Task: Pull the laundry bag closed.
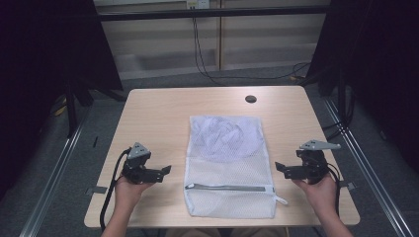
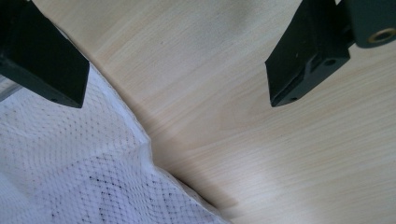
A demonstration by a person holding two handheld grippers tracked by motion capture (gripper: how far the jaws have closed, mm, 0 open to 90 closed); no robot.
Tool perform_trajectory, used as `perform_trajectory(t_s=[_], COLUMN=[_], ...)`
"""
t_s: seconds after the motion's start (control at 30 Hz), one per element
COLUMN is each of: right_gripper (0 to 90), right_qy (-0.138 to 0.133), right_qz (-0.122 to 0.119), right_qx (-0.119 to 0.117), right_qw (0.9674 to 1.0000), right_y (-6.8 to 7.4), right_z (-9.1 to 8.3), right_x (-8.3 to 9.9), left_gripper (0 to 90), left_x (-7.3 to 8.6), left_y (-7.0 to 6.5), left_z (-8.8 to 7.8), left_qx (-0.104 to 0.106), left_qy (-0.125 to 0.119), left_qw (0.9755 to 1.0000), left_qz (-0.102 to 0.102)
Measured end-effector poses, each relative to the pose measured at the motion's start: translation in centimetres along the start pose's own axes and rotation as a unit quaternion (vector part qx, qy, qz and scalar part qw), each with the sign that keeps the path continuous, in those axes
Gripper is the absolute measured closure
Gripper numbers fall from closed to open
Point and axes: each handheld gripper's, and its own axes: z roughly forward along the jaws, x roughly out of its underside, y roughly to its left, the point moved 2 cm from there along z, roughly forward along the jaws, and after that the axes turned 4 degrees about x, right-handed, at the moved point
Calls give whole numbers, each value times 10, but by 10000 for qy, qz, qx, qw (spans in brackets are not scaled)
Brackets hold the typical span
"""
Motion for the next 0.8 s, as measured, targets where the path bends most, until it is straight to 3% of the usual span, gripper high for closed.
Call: perform_trajectory(t_s=[0.17, 0.37, 0.8], right_gripper=[74, 76, 101], right_qy=[30, 90, 264], right_qz=[-119, -197, -193], right_qx=[-105, -320, -735], right_qw=[9999, 9993, 9968], right_y=[10, 26, 54], right_z=[0, 7, 14], right_x=[-5, -12, -17], left_gripper=[59, 58, 59], left_x=[-2, -1, -1], left_y=[-2, -4, -5], left_z=[-3, -3, -6], left_qx=[77, 170, 293], left_qy=[-224, 6, 18], left_qw=[9996, 9998, 9995], left_qz=[-181, -48, -92])
